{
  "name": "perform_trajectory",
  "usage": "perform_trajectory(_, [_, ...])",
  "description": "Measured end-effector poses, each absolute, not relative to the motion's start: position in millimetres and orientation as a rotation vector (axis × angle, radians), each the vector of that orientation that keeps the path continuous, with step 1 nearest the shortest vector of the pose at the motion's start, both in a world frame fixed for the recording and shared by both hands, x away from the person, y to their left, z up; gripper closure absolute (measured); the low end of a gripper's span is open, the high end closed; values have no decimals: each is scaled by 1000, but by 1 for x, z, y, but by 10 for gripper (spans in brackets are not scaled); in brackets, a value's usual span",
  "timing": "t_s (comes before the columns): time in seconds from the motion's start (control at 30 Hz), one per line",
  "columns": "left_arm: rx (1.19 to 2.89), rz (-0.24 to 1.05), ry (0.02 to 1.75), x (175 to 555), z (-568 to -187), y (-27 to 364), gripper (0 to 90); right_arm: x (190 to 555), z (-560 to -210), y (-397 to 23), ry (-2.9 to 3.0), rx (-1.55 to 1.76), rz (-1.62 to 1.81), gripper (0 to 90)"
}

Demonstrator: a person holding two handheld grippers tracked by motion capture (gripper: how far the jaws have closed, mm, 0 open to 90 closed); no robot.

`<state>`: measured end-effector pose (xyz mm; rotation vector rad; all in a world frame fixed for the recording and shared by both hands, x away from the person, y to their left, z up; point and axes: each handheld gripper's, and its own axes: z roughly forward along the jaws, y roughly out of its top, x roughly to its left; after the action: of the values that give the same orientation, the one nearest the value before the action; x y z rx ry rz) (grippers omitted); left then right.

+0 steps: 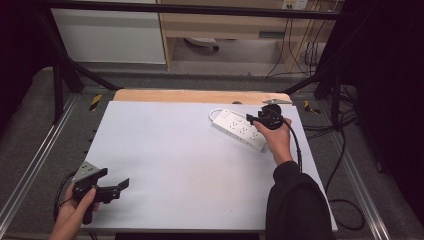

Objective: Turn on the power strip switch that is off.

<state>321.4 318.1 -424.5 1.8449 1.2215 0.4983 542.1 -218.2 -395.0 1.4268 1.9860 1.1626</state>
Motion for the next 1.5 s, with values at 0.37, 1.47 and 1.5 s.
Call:
perform_trajectory(0.37, [1849, 498, 1222, 321, -425, 318, 67, 534, -384, -220, 1976, 1440, 1150, 134])
perform_trajectory(1.47, [1847, 495, 1225, 321, -425, 318, 68, 459, -358, -256, 1838, 1350, 1265, 52])
perform_trajectory(1.5, [1848, 495, 1225, 321, -425, 318, 67, 454, -358, -258, 1835, 1349, 1272, 53])
